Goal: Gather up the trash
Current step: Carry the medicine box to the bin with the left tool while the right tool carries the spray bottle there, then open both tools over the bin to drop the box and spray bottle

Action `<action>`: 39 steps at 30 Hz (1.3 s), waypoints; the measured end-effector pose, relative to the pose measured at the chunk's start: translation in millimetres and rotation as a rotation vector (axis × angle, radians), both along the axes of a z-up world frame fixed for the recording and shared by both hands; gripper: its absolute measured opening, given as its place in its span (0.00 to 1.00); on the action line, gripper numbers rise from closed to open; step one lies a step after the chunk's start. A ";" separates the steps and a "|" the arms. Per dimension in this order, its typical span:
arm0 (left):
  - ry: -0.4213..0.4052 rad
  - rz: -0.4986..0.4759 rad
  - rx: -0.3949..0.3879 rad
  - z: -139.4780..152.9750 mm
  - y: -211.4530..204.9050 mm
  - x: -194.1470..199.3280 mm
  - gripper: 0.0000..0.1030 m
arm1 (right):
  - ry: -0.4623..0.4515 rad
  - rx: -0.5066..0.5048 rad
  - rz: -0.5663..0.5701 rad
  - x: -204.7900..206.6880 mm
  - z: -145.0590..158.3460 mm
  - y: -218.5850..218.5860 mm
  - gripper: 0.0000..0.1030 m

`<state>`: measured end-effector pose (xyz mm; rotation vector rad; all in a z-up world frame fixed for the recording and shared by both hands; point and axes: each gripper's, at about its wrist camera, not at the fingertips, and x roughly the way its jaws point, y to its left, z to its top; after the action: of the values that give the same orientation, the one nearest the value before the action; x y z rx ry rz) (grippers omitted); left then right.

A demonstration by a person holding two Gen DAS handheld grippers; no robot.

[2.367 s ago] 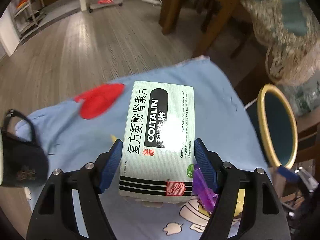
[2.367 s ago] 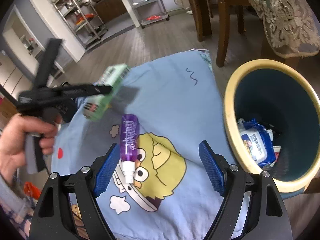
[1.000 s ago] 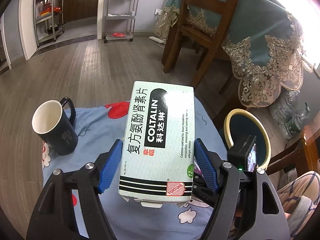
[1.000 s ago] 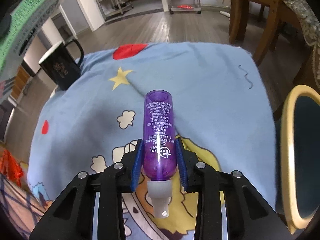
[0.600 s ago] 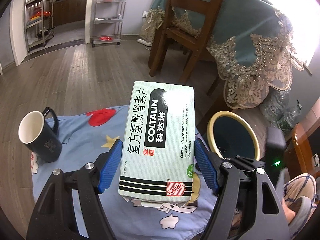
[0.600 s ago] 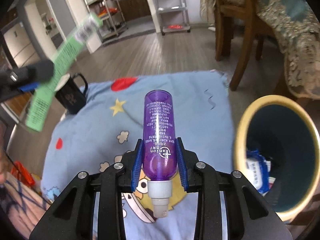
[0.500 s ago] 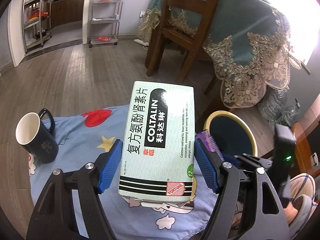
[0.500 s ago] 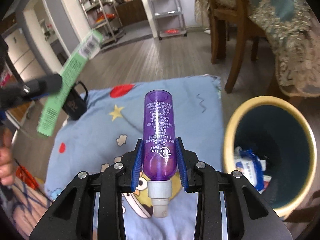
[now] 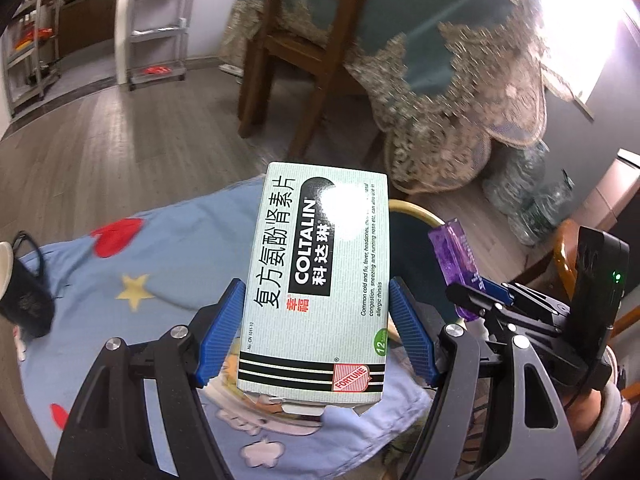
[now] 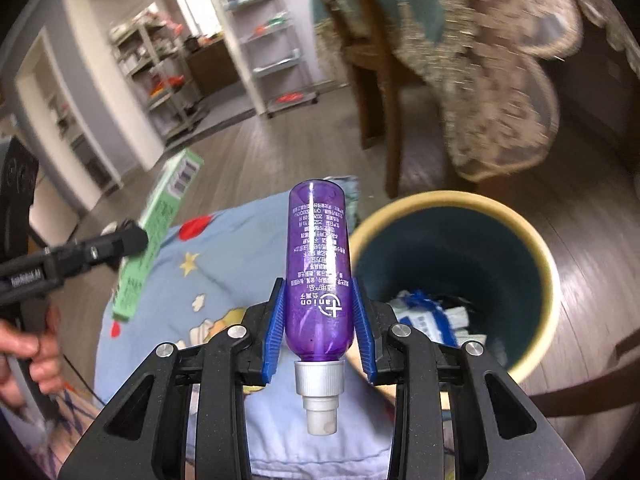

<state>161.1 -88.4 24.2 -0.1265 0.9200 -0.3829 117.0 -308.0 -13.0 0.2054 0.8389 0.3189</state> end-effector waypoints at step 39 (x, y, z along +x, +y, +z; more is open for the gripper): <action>0.294 -0.145 0.048 -124.7 -169.5 80.9 0.84 | 0.042 0.239 -0.420 4.8 -26.5 -120.7 0.33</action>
<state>242.0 -257.8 -100.4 -0.0727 1.2319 -0.4843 121.8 -428.7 -39.5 0.6034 0.7766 0.0187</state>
